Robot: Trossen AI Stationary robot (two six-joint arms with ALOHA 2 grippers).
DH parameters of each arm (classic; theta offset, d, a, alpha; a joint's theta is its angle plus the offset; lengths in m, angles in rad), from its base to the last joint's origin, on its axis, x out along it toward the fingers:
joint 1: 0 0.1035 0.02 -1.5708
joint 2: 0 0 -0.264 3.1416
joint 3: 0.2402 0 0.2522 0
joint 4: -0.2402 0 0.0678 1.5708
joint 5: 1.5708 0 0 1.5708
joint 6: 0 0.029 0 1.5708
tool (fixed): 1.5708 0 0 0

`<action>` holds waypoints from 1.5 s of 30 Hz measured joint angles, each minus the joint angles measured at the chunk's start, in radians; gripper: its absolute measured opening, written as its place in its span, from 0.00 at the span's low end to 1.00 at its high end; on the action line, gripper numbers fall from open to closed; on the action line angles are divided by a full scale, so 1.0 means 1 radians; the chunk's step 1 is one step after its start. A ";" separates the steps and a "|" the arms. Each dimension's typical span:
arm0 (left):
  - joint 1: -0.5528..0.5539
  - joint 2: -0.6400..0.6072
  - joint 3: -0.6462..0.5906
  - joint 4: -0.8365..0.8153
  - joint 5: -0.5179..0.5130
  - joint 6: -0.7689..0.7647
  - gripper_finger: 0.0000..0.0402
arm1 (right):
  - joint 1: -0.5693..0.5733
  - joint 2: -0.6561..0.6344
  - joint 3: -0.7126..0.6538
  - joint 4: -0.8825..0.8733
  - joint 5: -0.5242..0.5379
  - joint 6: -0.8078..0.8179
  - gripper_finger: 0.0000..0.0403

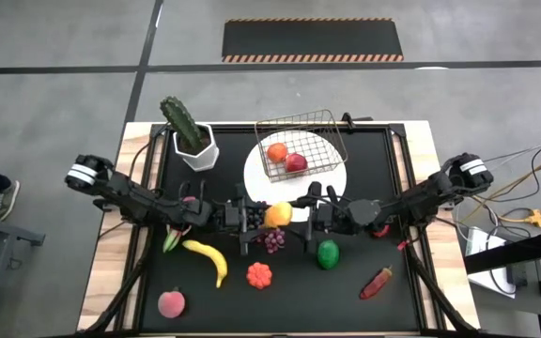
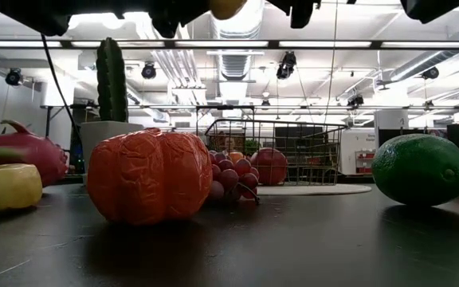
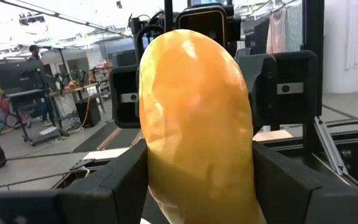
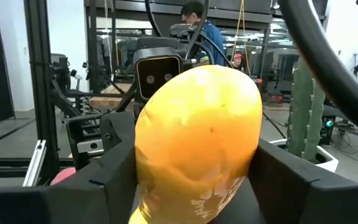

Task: Build produce basket
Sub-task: Put the yellow mango into the wire basket

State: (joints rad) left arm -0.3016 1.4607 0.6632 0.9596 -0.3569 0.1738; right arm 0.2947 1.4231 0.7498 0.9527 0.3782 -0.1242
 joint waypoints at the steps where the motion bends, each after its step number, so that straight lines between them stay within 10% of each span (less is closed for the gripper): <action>1: 0.001 -0.001 0.000 0.000 0.000 -0.001 0.56 | 0.000 0.000 0.000 0.000 0.000 0.000 0.56; 14: 0.032 -0.041 -0.023 -0.056 -0.021 0.047 0.86 | -0.019 -0.048 0.022 -0.115 0.008 0.015 0.56; 31: 0.078 -0.294 -0.037 -0.468 -0.065 0.173 0.87 | -0.372 -0.016 0.620 -1.559 0.119 0.231 0.56; 45: 0.077 -0.334 -0.040 -0.507 -0.068 0.172 0.87 | -0.806 0.328 0.842 -1.861 -0.141 0.113 0.57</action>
State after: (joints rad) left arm -0.2245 1.1263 0.6230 0.4522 -0.4244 0.3462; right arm -0.5113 1.7508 1.5920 -0.9080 0.2370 -0.0112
